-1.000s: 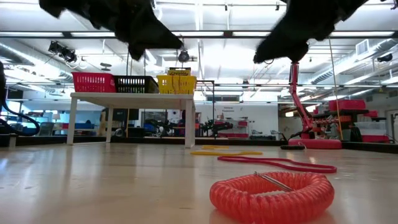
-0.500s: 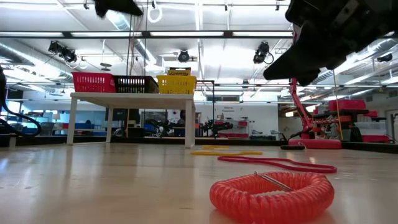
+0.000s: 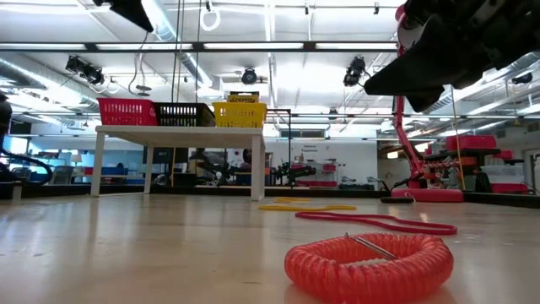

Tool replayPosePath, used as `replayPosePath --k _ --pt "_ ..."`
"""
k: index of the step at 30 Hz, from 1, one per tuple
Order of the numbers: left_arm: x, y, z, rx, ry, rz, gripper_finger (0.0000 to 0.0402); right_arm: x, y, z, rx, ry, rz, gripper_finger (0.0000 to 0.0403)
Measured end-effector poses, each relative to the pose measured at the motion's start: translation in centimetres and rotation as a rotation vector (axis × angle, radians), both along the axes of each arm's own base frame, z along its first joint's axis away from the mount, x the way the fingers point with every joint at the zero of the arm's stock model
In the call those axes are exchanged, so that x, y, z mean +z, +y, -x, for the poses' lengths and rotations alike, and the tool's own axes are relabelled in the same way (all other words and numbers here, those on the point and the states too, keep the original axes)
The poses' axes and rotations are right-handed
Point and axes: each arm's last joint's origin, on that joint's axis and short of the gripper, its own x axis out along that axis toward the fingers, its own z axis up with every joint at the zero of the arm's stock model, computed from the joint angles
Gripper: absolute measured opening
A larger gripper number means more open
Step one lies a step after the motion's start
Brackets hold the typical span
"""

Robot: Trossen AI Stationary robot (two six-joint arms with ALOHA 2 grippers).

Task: Pick & Place Office Desk Supplies
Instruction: Put the red rubber band into the red bin on the shelf

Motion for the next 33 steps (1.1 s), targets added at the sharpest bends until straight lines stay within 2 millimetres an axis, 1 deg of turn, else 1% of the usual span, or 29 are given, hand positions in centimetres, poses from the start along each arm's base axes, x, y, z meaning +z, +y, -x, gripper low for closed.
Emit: replayPosePath --k 4,8,13,17,19,22,26,33 --pt "0.2 2.0 0.9 0.045 0.011 0.031 0.0007 0.1 0.0 0.0 0.002 -0.008 -0.001 0.0003" --pt "0.0 3.9 0.9 0.036 0.001 0.077 0.0007 0.2 0.1 -0.1 0.004 -0.023 -0.003 0.0004" --pt "-2.2 6.6 0.8 0.061 0.052 0.173 0.0007 0.3 0.1 -0.1 0.005 -0.03 -0.007 0.0005" --pt "-4.0 8.4 1.4 0.133 0.087 0.248 0.0007 0.3 0.1 -0.1 0.004 -0.03 -0.009 0.0002" --pt "-4.3 9.0 1.8 0.16 0.09 0.266 0.0014 0.3 0.1 -0.1 0.003 -0.03 -0.014 0.0002" --pt "-4.5 9.3 2.2 0.155 0.085 0.284 0.0039 0.3 0.1 -0.1 0.002 -0.03 -0.015 0.0004" --pt "-4.9 9.6 2.1 0.14 0.093 0.328 0.0092 0.4 0.1 -0.1 0.003 -0.037 -0.019 0.0004" --pt "-6.5 9.8 2.0 0.156 0.26 0.442 0.0174 0.4 0.1 -0.2 0.001 -0.039 -0.024 0.0004"
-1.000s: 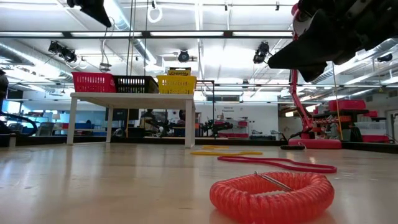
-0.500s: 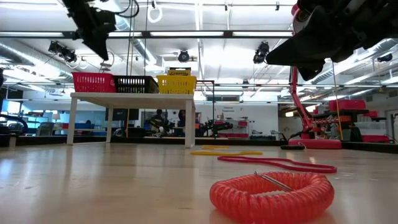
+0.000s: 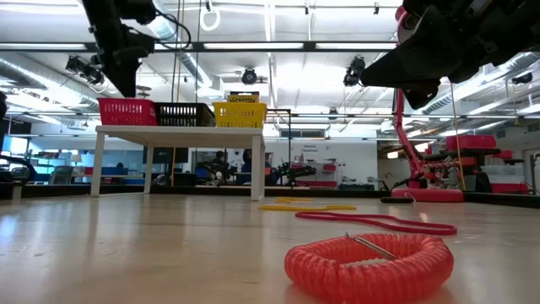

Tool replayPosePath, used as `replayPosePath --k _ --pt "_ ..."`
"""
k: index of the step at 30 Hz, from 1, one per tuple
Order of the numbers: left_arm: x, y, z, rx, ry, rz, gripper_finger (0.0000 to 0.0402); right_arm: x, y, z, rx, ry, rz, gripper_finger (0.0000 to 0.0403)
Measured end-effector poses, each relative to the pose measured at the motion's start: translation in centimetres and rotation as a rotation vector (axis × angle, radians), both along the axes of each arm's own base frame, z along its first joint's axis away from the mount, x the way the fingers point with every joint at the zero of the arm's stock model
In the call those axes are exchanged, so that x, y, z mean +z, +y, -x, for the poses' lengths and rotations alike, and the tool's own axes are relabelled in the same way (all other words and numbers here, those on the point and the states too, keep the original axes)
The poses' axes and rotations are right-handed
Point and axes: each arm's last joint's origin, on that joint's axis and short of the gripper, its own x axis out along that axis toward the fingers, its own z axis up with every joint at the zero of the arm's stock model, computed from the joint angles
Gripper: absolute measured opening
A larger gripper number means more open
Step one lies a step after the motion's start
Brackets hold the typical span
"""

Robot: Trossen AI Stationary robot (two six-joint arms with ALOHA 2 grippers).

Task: Pick & Place Office Desk Supplies
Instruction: Put the red rubber band into the red bin on the shelf, then put the black spring keychain into the black bin on the shelf

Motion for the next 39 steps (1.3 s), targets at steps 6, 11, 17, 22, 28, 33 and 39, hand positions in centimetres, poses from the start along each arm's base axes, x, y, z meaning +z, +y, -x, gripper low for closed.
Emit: replayPosePath --k 6,11,17,22,28,33,39 --pt "-0.1 0.7 -0.3 0.03 0.093 -0.012 0.0212 0.0 -0.2 -0.1 -0.008 0.001 -0.008 0.0004" --pt "1.9 0.7 -0.4 0.011 0.059 -0.067 0.0222 0.0 -0.2 -0.1 -0.01 0.001 -0.017 0.0004" --pt "3.3 -2.2 -0.1 -0.127 -0.031 -0.11 0.0181 0.0 -0.2 -0.1 -0.014 0.003 -0.026 0.0004" --pt "2.0 -6.2 0.1 -0.394 -0.324 -0.149 0.0097 0.0 -0.2 -0.1 -0.017 0.005 -0.02 0.0004" --pt "-3.0 -9.4 -0.5 -0.647 -0.621 -0.126 0.0019 -0.1 -0.4 -0.1 -0.066 0.0 -0.03 0.0005" --pt "-7.3 -11.1 -2.2 -0.772 -0.735 -0.111 0.0007 -0.1 -0.7 -0.3 -0.089 0.001 -0.084 0.0005" --pt "-10.9 -13.2 -4.8 -0.847 -0.856 -0.157 0.001 -0.7 -0.9 0.0 -0.107 0.063 -0.076 0.0005"
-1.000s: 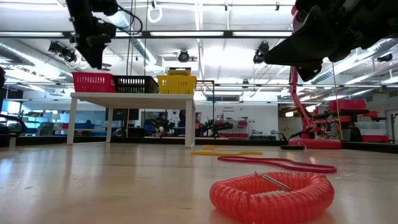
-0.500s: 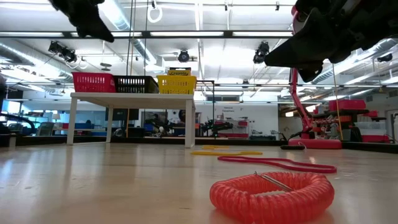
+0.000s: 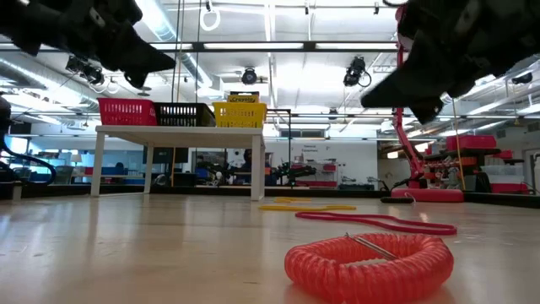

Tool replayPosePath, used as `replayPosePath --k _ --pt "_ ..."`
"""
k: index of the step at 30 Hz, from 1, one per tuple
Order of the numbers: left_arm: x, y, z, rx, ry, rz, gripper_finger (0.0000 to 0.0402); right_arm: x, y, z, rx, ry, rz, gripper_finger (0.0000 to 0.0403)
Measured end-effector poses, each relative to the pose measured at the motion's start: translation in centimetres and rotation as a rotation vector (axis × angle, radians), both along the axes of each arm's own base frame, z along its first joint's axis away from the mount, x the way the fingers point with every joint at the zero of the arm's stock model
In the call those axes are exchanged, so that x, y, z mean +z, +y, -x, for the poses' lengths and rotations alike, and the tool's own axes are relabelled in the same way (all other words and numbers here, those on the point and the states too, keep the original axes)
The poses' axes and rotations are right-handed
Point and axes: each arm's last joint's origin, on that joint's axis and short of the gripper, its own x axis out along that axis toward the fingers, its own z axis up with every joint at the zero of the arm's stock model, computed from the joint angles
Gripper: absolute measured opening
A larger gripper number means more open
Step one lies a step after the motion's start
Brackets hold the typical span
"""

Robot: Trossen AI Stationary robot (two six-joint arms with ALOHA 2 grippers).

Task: Pick & Place Office Desk Supplies
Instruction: Put the black spring keychain into the black bin on the shelf

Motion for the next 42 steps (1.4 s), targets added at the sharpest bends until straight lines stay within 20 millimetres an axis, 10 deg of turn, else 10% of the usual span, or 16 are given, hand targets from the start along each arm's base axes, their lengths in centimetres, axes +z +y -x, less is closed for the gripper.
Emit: replayPosePath --k 16,29,42 --pt "-5.3 -4.6 -4.2 -0.099 -0.127 0.013 0.0011 -0.7 -9.5 4.4 -0.547 0.493 -0.165 0.0054" --pt "-7.1 -6.2 -6.3 -0.146 -0.17 0.033 0.0011 -1.3 -17.9 4.8 -0.566 0.621 -0.144 0.0145" --pt "-7.4 -7.0 -8.6 -0.161 -0.142 0.019 0.0011 -3.3 -21.2 5.0 -0.526 0.706 -0.116 0.0153"
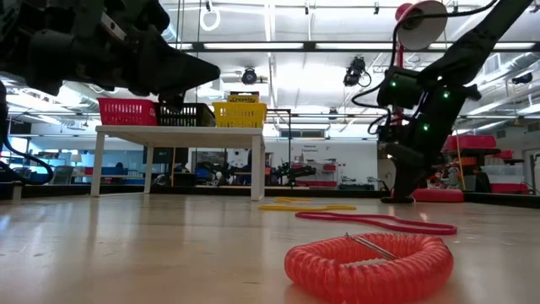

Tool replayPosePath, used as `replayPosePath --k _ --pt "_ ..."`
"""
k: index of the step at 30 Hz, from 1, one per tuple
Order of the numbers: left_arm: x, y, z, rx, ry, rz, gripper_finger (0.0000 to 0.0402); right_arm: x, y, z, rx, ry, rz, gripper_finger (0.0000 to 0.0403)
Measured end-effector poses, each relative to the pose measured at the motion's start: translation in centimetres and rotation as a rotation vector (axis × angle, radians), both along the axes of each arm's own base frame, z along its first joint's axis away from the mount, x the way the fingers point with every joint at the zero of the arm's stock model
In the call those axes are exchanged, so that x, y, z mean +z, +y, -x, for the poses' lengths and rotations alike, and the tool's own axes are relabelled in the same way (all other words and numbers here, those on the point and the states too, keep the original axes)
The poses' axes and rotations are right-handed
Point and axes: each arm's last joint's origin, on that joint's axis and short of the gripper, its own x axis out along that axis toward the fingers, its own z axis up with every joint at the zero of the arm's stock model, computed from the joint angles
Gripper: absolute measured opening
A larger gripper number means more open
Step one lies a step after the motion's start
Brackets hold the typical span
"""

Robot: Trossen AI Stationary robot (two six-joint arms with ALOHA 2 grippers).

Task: Pick & Place Office Desk Supplies
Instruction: Put the black spring keychain into the black bin on the shelf

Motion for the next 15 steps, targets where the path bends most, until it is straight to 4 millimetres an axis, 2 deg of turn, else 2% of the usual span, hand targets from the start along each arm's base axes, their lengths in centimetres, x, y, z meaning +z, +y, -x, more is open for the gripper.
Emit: replayPosePath --k 8,15 --pt "-0.03 -0.16 -0.21 -0.029 0.01 0.013 0.0011 -1.09 -0.25 -0.68 0.053 0.009 -0.012 0.0141" --pt "-0.05 -0.15 -0.21 -0.026 0.014 0.034 0.0011 -0.99 -0.21 -0.79 0.064 -0.005 -0.014 0.0068"
